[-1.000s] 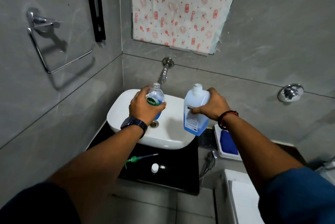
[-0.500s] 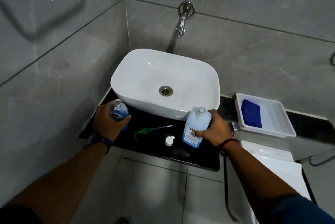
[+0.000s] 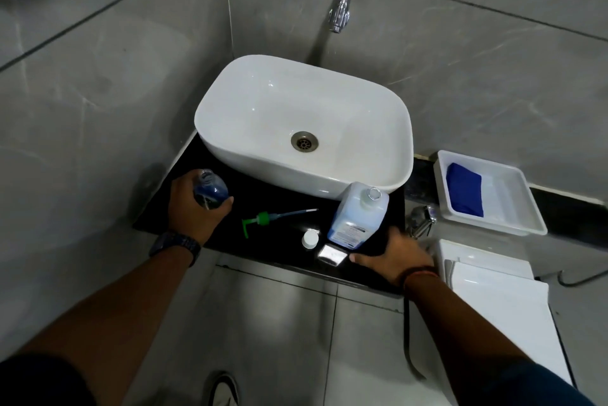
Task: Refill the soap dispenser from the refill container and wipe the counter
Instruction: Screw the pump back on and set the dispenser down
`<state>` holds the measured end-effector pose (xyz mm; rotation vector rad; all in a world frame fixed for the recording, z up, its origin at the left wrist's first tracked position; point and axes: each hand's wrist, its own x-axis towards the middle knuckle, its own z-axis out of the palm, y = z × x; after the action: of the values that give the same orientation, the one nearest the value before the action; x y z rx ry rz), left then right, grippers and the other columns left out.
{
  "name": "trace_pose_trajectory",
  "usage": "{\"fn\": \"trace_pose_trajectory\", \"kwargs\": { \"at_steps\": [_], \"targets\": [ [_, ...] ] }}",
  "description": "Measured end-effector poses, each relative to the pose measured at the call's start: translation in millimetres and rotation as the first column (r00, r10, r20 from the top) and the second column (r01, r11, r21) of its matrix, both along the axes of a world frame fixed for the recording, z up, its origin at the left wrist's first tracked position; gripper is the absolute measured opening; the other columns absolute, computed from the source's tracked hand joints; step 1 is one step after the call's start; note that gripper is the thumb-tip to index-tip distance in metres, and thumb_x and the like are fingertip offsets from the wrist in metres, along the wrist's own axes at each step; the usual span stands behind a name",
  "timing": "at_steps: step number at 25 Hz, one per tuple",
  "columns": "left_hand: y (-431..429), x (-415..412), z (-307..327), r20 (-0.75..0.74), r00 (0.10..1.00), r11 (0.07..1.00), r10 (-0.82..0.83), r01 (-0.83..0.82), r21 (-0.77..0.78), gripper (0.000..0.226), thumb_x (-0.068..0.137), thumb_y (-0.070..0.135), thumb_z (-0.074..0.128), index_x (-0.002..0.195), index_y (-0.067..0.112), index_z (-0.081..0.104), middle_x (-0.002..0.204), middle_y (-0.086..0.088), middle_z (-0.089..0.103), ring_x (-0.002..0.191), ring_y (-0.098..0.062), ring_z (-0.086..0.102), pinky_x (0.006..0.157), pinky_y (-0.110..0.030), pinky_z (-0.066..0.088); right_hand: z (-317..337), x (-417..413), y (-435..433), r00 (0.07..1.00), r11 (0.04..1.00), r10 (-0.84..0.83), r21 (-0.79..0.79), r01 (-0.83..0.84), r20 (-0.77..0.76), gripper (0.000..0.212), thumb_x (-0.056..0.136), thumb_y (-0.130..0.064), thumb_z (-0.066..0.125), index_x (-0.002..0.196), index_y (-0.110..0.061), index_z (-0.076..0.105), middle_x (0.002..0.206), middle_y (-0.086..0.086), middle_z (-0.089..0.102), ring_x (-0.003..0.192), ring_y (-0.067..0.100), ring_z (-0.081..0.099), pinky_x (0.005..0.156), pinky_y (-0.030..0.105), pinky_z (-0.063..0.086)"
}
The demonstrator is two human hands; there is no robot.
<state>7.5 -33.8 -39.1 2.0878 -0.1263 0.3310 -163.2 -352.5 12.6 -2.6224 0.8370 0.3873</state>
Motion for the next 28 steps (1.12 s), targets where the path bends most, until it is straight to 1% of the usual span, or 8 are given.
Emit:
{"fn": "trace_pose_trajectory", "kwargs": {
  "at_steps": [3,7,10,13,18,22,25,28],
  "targets": [
    [2.2,-1.1,-0.3,0.011,1.0,1.0,-0.005,0.005,0.014,0.067,0.054,0.021,0.088,0.111,0.017,0.053,0.113,-0.013,0.054,0.104,-0.022,0.051,0.087,-0.021,0.037,-10.6,-5.0,24.2,0.936,0.948,0.212,-0.172,-0.267,-0.282,0.074,0.06,-0.082,0.048,0.101,-0.022,0.06,0.102,0.005,0.067,0.092,0.027,0.063,0.073,0.032,0.049],
    [2.6,-2.7,1.3,0.002,1.0,1.0,-0.022,0.022,0.007,0.066,0.056,0.022,0.088,0.112,0.017,0.053,0.114,-0.012,0.054,0.104,-0.016,0.05,0.087,-0.019,0.037,-14.2,30.7,73.5,0.886,0.879,0.462,-0.115,-0.462,-0.03,0.049,0.073,-0.066,0.051,0.079,-0.018,0.058,0.086,0.009,0.067,0.083,0.03,0.064,0.065,0.029,0.045],
    [2.0,-4.1,-0.3,0.005,1.0,1.0,-0.018,0.018,0.0,0.068,0.055,0.023,0.087,0.114,0.017,0.053,0.116,-0.011,0.054,0.106,-0.016,0.05,0.087,-0.018,0.037,-15.5,68.3,106.3,0.828,0.844,0.536,-0.067,-0.533,0.166,0.032,0.083,-0.042,0.058,0.107,-0.02,0.06,0.1,0.01,0.067,0.091,0.035,0.062,0.073,0.037,0.051],
    [2.0,-3.9,-4.3,0.008,1.0,1.0,0.004,-0.004,-0.013,0.072,0.054,0.021,0.088,0.118,0.014,0.054,0.116,-0.013,0.057,0.105,-0.014,0.051,0.087,-0.005,0.032,-28.8,102.1,121.8,0.774,0.793,0.606,-0.068,-0.605,0.185,0.046,0.085,-0.022,0.059,0.13,-0.023,0.047,0.12,0.013,0.054,0.102,0.037,0.056,0.081,0.044,0.051],
    [1.5,-4.5,-7.5,-0.004,1.0,0.999,0.008,-0.009,-0.042,0.076,0.055,0.024,0.089,0.123,0.017,0.055,0.114,0.004,0.06,0.104,-0.002,0.051,0.088,-0.009,0.037,-55.1,132.4,133.7,0.72,0.732,0.681,-0.166,-0.661,0.134,0.036,0.09,-0.016,0.051,0.126,-0.019,0.052,0.114,0.018,0.052,0.104,0.037,0.05,0.08,0.042,0.048],
    [17.5,4.6,2.3,-0.048,0.998,0.999,-0.027,0.025,-0.049,0.074,0.056,0.021,0.088,0.123,0.016,0.057,0.117,0.002,0.063,0.107,-0.009,0.057,0.09,-0.014,0.04,-35.6,135.7,143.7,0.729,0.858,0.44,-0.006,-0.514,0.524,0.035,0.087,-0.016,0.058,0.122,-0.011,0.055,0.112,0.018,0.061,0.103,0.036,0.057,0.087,0.041,0.047],
    [26.0,6.8,20.0,-0.062,0.998,0.999,-0.034,0.032,-0.031,0.075,0.057,0.015,0.088,0.124,0.011,0.056,0.121,-0.007,0.062,0.11,-0.018,0.057,0.091,-0.024,0.042,19.0,135.4,160.5,0.537,0.907,0.069,0.172,-0.385,0.841,0.03,0.081,-0.016,0.068,0.108,-0.006,0.062,0.093,0.01,0.07,0.083,0.025,0.065,0.075,0.026,0.048],
    [13.7,2.6,49.1,-0.069,0.996,0.998,-0.058,0.056,-0.03,0.075,0.057,0.015,0.088,0.124,0.01,0.054,0.121,-0.007,0.061,0.107,-0.014,0.055,0.089,-0.019,0.04,90.4,149.0,166.9,0.36,0.863,-0.254,0.378,-0.335,0.898,0.027,0.081,-0.017,0.068,0.106,-0.008,0.062,0.072,-0.006,0.061,0.06,0.018,0.059,0.058,0.022,0.046]
  ]
}}
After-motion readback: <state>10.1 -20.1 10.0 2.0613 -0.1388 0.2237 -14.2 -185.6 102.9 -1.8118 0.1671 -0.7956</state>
